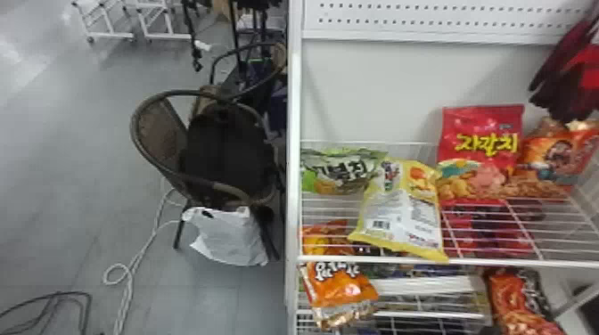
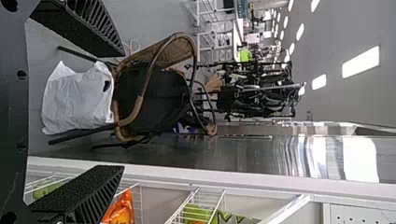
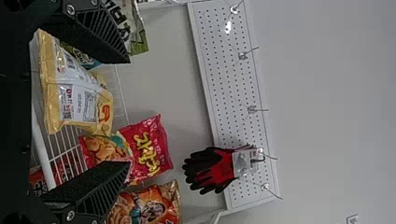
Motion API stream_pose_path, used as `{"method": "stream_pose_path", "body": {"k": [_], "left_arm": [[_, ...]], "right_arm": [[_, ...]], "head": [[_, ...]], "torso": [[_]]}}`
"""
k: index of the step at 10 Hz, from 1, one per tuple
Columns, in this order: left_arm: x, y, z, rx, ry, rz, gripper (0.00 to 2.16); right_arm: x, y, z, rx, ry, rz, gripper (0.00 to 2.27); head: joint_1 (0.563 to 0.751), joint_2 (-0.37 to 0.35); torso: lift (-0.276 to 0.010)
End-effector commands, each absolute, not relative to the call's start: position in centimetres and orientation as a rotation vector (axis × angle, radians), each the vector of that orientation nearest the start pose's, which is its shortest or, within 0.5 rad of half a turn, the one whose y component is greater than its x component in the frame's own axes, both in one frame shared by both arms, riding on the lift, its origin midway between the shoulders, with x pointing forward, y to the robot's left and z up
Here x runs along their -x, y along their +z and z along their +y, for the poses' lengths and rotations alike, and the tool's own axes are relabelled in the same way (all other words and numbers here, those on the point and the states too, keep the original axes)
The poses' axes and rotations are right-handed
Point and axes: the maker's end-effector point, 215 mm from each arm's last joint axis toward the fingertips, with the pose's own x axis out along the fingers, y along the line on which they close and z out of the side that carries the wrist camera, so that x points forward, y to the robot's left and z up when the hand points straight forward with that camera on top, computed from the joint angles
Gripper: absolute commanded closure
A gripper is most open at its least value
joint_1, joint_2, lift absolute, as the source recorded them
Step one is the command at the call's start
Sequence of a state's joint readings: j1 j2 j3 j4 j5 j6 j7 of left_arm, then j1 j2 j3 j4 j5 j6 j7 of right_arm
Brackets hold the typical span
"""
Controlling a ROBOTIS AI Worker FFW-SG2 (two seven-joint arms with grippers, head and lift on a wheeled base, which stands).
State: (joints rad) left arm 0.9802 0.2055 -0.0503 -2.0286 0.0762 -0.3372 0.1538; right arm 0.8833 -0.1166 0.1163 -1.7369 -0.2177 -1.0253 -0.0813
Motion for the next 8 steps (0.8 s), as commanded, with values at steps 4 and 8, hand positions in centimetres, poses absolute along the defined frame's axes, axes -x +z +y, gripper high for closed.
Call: {"method": "stream_pose_path", "body": {"k": [4,8], "left_arm": [[-27.06,-42.14,24.7,-0.038,0.004,0.2,0.0],[-27.22,-41.53,24.89,-0.039,0.0,0.179,0.29]], "right_arm": [[-24.7,-34.0,-25.44,-0.19,-0.083,-0.271,0.11],[-24.73,-34.05,-25.46,-0.192,-0.083,-0.271,0.11]], "head": [[0.695,-0.022],[0.695,-0.012]], "torso": [[0.001],[0.001]]}}
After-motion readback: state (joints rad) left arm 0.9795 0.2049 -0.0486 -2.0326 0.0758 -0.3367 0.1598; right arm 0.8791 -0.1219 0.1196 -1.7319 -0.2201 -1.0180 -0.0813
